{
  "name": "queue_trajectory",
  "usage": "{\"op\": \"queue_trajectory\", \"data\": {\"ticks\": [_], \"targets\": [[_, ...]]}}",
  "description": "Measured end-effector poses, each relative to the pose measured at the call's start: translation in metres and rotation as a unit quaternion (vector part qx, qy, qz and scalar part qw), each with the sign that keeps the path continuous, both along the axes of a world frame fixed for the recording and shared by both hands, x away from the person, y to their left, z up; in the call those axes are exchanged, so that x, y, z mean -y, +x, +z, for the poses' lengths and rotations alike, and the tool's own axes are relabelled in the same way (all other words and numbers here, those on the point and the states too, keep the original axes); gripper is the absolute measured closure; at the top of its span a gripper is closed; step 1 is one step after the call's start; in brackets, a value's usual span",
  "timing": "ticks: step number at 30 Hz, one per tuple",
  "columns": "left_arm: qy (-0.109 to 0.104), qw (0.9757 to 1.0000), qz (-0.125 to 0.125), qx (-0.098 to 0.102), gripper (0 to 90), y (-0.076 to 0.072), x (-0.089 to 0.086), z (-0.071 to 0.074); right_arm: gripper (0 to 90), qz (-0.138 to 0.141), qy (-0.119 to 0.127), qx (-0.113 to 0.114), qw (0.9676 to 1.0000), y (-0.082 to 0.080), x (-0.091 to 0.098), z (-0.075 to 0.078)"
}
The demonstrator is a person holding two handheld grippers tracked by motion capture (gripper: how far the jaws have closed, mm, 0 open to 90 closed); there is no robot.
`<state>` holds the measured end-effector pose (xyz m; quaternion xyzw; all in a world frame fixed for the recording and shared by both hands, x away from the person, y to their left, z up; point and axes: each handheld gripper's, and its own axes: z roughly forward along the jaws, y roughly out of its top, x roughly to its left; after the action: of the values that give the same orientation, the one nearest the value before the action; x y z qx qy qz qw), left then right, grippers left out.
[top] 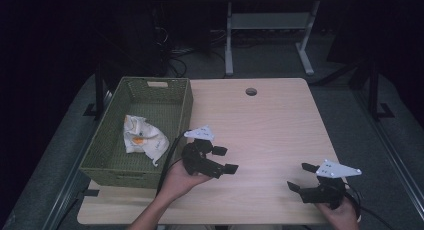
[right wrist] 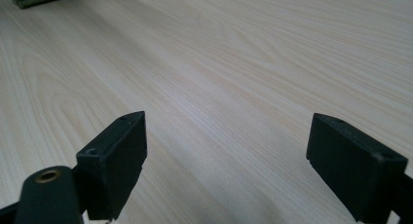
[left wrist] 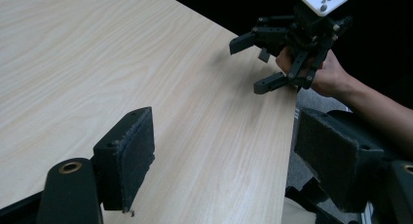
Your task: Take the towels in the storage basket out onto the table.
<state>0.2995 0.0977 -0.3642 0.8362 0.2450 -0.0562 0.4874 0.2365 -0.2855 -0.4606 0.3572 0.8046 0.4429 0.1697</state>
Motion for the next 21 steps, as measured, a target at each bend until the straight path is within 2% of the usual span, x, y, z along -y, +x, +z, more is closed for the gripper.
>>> {"op": "queue_trajectory", "data": {"ticks": [5, 13, 19, 20, 21], "targets": [[0.008, 0.9999, 0.006, 0.008, 22.2, 0.003, -0.010, 0.010, 14.3, 0.001, -0.001, 0.001, 1.0000, 0.000, 0.000, 0.000], [0.000, 0.9998, 0.020, 0.008, 23.4, 0.009, -0.030, 0.025, 14.3, 0.000, 0.000, 0.002, 1.0000, 0.000, 0.000, 0.001], [-0.002, 0.9993, 0.036, 0.011, 23.8, 0.014, -0.055, 0.042, 14.3, 0.001, -0.003, 0.000, 1.0000, 0.000, 0.000, 0.001], [-0.002, 0.9993, 0.036, 0.011, 24.0, 0.014, -0.055, 0.042, 14.3, 0.001, -0.003, 0.000, 1.0000, 0.000, 0.000, 0.001], [-0.004, 0.9991, 0.041, 0.012, 24.8, 0.015, -0.063, 0.045, 14.3, 0.001, -0.004, 0.001, 1.0000, 0.000, 0.000, 0.000]]}}
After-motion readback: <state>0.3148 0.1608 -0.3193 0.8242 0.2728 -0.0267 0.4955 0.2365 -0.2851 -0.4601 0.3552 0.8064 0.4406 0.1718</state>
